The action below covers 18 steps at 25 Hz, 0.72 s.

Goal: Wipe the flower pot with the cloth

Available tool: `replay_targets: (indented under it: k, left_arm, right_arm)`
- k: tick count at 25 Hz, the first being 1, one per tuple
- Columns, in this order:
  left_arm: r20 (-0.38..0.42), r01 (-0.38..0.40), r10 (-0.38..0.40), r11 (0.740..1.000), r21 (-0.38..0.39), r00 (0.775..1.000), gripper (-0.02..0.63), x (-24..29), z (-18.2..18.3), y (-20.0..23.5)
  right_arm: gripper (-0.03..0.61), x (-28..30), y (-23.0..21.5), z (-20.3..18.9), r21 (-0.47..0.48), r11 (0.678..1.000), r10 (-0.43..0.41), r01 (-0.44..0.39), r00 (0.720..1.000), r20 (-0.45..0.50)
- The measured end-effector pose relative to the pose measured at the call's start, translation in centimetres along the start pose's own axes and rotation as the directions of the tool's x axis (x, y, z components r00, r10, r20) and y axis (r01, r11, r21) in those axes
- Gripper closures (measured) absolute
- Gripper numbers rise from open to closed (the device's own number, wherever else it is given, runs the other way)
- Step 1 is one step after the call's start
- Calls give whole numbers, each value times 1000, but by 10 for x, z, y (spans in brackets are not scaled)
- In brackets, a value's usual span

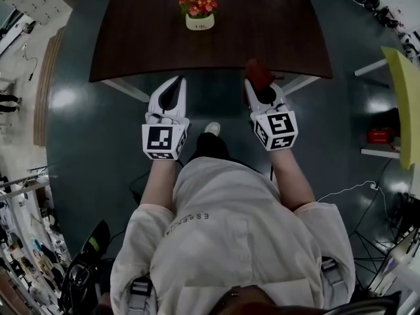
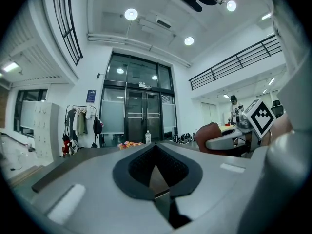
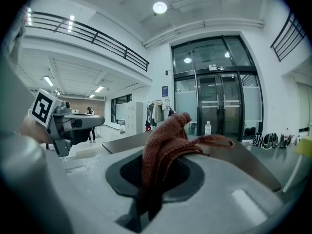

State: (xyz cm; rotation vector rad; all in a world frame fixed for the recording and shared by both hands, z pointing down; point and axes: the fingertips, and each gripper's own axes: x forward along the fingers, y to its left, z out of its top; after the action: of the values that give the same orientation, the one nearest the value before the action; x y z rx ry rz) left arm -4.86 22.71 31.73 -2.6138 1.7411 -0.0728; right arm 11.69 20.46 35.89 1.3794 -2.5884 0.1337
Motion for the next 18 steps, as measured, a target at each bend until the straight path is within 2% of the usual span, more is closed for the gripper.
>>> replay_targets:
  k: [9,14,18]
  left_arm:
    - [18,-17,17,1000,-10,1000,603,-23,3,-10]
    - [29,-11,12,999,-31,999,603,-30,6,-13]
    - [40,-16,18,999,-44,999,603,-30,9,-10]
  right_arm:
    - [528,-14,15,-7,1,1000,28,-28,1000,2]
    - [528,-16,15,-10,77,996,39,-39,999,-4]
    - [528,-17,15,-8,50,998,41,-40,999,-11]
